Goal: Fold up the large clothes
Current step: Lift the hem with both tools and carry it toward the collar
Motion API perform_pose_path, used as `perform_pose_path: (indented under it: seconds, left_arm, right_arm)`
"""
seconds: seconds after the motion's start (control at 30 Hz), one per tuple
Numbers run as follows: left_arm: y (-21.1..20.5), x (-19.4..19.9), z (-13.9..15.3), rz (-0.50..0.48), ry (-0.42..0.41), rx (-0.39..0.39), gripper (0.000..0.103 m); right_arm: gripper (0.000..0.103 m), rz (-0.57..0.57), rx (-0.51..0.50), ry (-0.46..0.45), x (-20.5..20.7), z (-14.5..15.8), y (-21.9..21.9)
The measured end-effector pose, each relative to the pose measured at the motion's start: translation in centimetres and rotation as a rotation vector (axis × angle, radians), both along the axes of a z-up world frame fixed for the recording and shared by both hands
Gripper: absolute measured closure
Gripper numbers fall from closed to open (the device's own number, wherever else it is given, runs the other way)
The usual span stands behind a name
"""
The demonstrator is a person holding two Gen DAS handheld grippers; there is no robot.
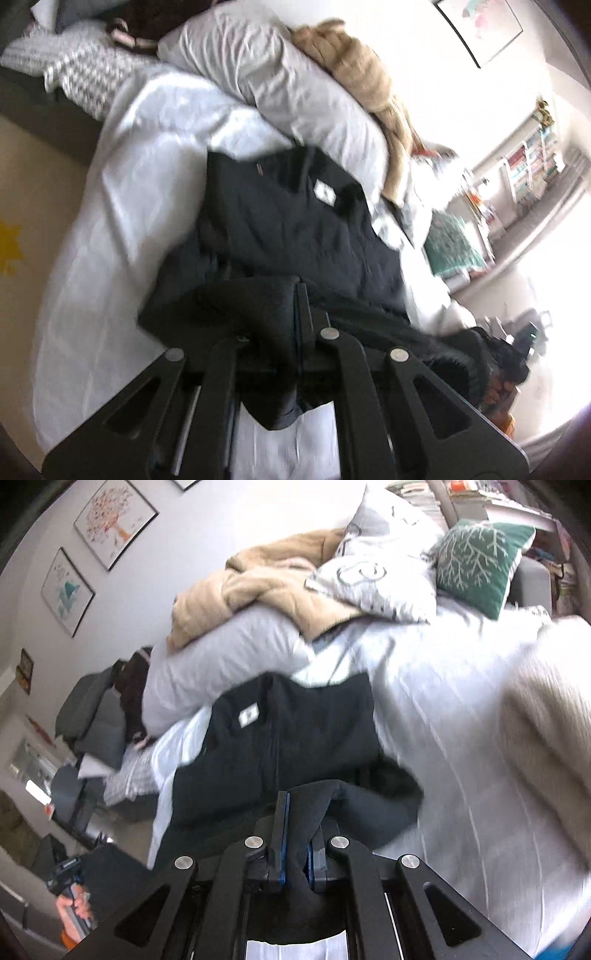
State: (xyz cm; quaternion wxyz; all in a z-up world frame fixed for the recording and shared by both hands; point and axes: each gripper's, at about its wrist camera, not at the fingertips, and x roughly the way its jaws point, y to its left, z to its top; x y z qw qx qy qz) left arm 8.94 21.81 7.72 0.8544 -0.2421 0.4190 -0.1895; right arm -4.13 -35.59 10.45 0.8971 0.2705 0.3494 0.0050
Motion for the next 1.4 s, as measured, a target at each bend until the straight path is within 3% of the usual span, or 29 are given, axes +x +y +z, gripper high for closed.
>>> perform_pose_path:
  seconds: [0.2,0.43,0.63,0.77,0.87,0.93,0.97,1.0,1.03,1.07,1.13,1.27,1.4]
  left_arm:
    - [-1.1,9.3,-1.2,0.163,-0.02,0.055,0.095]
    - [-5.6,19.2,-6.1,0.178,-0.019,0.21,0.094]
    - [-7.3,22.5,-12.6,0.183,0.019,0.291,0.091]
    - [-7.3,22.5,-14.0,0.169,-0.004,0.28,0.09]
    - [-7.0,21.7,-13.6,0.173,-0.018,0.256,0.086]
    - [-6.7,21.0,-13.1,0.2,-0.038,0.235,0.059]
    - [-6.5,21.0,-12.6,0.209,-0.031,0.218,0.053]
    - [-6.3,21.1,-11.9,0.208,-0.027,0.192,0.038]
    - [-6.1,21.0,-11.3,0.218,-0.042,0.173,0.029]
    - [-5.8,20.4,-10.0,0.245,-0.092,0.158,0.026]
    - [-5.7,19.8,-8.5,0.239,-0.157,0.171,0.021]
    - [-6.0,19.1,-6.8,0.146,-0.243,0.323,0.018]
    - [-5.8,19.1,-8.4,0.11,-0.262,0.487,0.018]
  right_arm:
    - [0.096,-0.111,0.016,-0.023,8.3,-0.6,-3.3]
    - [0.096,-0.147,-0.082,0.095,18.7,-6.5,-4.4]
    - [0.096,-0.17,-0.149,0.212,24.0,-14.3,-4.7]
    - [0.095,-0.165,-0.129,0.212,24.2,-17.7,-5.1]
    - [0.088,-0.155,-0.072,0.179,23.3,-17.6,-5.6]
    - [0.077,-0.142,-0.016,0.168,22.9,-16.9,-6.0]
    - [0.063,-0.132,0.043,0.145,22.3,-16.4,-6.4]
    - [0.056,-0.117,0.102,0.124,22.1,-16.2,-6.8]
    - [0.042,-0.098,0.172,0.097,21.8,-15.9,-7.2]
    - [0.036,-0.086,0.224,0.076,21.6,-15.6,-7.6]
    - [0.035,-0.082,0.269,0.034,21.0,-14.6,-8.5]
    - [0.034,-0.052,0.155,-0.019,19.9,-11.5,-8.6]
    - [0.031,-0.031,-0.116,-0.025,20.3,-10.6,-7.0]
